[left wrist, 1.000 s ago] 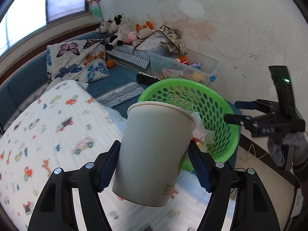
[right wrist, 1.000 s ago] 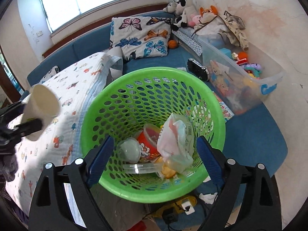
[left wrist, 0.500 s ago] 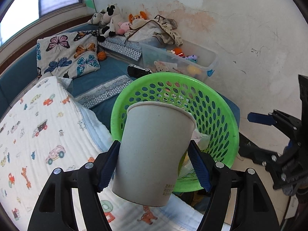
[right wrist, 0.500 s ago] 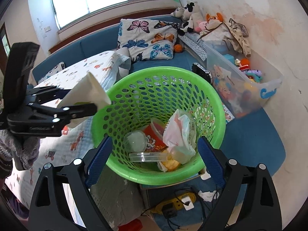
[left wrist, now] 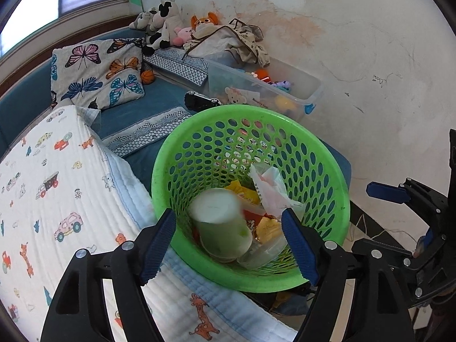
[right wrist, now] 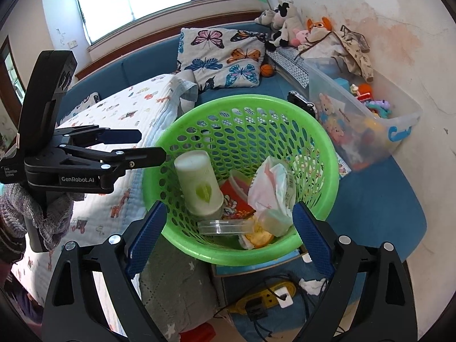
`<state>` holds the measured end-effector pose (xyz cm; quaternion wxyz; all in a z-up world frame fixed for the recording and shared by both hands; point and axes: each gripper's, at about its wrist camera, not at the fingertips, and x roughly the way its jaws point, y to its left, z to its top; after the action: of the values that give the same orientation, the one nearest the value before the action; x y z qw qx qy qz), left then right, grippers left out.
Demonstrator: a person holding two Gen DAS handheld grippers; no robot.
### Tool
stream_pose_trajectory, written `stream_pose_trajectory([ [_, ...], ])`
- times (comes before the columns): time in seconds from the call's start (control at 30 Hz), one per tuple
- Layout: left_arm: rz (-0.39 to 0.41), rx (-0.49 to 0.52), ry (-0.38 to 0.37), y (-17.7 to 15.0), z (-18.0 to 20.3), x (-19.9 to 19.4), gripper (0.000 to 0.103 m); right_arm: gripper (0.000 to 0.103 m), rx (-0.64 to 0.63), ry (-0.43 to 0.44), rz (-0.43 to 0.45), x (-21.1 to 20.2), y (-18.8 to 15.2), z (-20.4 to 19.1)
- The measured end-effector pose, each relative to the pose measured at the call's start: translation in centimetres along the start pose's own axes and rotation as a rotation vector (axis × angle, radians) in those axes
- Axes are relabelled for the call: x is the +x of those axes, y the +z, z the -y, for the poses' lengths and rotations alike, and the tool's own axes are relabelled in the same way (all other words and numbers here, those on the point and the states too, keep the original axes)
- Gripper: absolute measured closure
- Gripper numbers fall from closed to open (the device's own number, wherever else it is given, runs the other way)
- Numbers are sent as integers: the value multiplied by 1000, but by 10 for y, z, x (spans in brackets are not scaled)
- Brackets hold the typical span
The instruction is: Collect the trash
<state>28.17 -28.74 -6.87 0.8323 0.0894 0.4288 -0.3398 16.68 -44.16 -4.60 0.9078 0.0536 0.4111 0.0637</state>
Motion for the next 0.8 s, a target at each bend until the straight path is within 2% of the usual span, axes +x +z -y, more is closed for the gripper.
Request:
stream_pose_trajectory([
  [0.2,26,-10,1,-5,-4,-17,28,14,-3,6,3,-2,-1,-5],
  [0.53,91,-65,29,-28,-25,-65,19,11,-12,35,16,-10,-5,-32],
  [0.8,147,-115,118,-61,-47,-112,11,7,-36,27,27,-17,-6,-65],
])
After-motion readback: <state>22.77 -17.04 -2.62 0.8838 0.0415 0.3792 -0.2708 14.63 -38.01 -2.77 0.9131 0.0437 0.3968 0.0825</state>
